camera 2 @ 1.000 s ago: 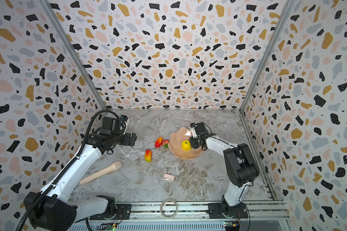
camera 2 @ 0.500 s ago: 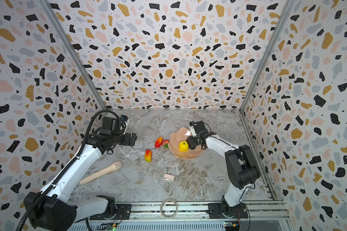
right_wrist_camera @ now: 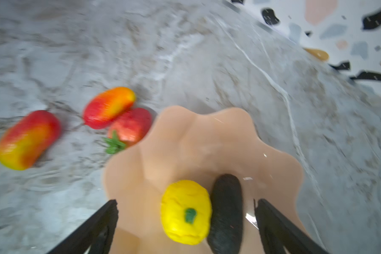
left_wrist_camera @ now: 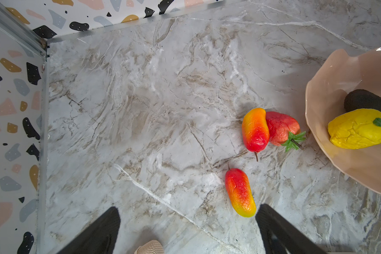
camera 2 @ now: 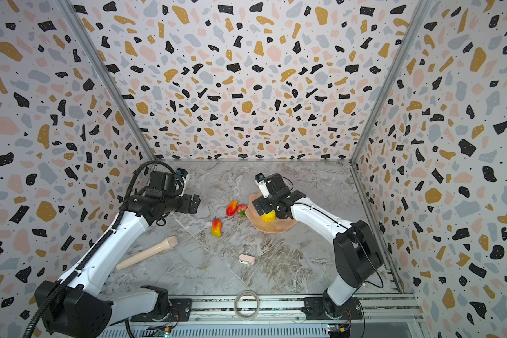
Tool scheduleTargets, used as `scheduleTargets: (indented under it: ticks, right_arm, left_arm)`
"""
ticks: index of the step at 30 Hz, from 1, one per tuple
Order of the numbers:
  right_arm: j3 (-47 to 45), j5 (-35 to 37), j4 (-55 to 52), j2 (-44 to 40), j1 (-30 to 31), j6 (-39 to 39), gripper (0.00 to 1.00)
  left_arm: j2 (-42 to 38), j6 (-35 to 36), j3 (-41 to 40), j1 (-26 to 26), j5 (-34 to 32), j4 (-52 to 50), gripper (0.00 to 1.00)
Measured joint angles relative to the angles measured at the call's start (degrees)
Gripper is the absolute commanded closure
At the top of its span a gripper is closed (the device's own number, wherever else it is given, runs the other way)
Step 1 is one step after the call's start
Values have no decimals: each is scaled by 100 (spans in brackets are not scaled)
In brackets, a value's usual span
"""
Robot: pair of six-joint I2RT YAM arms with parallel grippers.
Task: Arrange fruit in a fruit bowl
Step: Pick up the fruit from the center of the table.
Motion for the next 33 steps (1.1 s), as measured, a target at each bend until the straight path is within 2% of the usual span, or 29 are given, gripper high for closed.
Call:
scheduleTargets:
  ticks: [6,15,21,24,33]
  right_arm:
    - [728,-474,372,664,951,295,1]
    - [1298,-815,881,2251,1467,1613,2]
    - [1624,-809,890,2966,1626,2111,17]
    - [1637,-785,885,3071,1659,2203,24]
    - [1694,-739,885,3134,1668,2240,55]
  left_arm:
    - [0,0,0,0,-4,11,0]
    - [-17,-4,0,0,-42,7,0]
    - [-24,-20,0,0,-70,2,0]
    - [-48,-22,-2,0,-70,2,0]
    - [-57,-24,-2,0,-94,2,0]
